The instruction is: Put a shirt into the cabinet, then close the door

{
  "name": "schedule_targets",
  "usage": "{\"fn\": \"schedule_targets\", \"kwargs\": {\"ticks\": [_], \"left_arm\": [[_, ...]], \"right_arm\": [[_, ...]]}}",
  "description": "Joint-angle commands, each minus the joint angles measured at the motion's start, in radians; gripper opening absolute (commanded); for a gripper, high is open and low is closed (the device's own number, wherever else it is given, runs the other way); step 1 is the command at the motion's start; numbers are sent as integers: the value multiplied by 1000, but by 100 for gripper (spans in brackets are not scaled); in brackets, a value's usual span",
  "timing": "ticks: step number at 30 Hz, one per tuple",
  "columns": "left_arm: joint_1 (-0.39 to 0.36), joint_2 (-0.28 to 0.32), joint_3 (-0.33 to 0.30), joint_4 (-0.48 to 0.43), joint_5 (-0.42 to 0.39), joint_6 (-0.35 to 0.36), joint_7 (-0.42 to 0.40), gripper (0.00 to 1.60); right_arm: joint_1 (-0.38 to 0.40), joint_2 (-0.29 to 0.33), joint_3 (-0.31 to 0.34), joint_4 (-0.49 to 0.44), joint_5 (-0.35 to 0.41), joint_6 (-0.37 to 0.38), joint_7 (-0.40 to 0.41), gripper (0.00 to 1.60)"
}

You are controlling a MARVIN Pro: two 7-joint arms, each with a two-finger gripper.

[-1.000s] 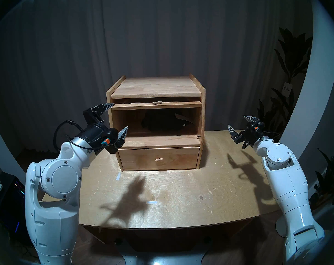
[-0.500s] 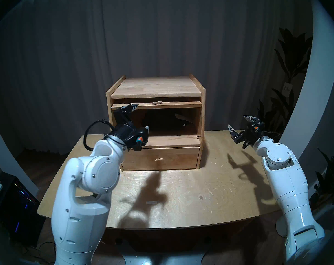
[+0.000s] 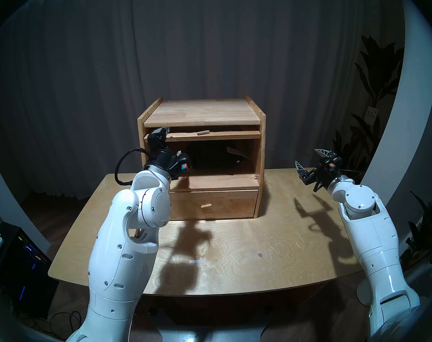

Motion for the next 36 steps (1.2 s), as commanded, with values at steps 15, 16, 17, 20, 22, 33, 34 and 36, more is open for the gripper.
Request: {"fn": "schedule_targets", "kwargs": {"ticks": [15,16,17,20,22,33,34,36], "left_arm": [[72,80,44,-259,176,29,-279,160],[73,80,52,-274,185,31,-300,160],[66,74,62,-281,192,36,-314,160],[7,45,91,-236,203,47,-319,160],[-31,27,100,-188,209,53,-303,160],[-132,-30,105,-17,231,65,-235,160],[-136,-28,106,-12,229,68,-235,160],[-137,-29,106,-8,229,69,-230,160]], "right_arm": [[8,4,4,-24,1,-10,-2,160],[8,4,4,-25,1,-10,-2,160],[8,4,4,-25,1,-10,-3,160],[7,5,4,-25,1,-10,-3,160],[7,5,4,-25,1,-10,-3,160],[7,5,3,-25,2,-10,-4,160],[7,5,3,-25,2,-10,-4,160],[7,5,3,-26,2,-10,-4,160]]}}
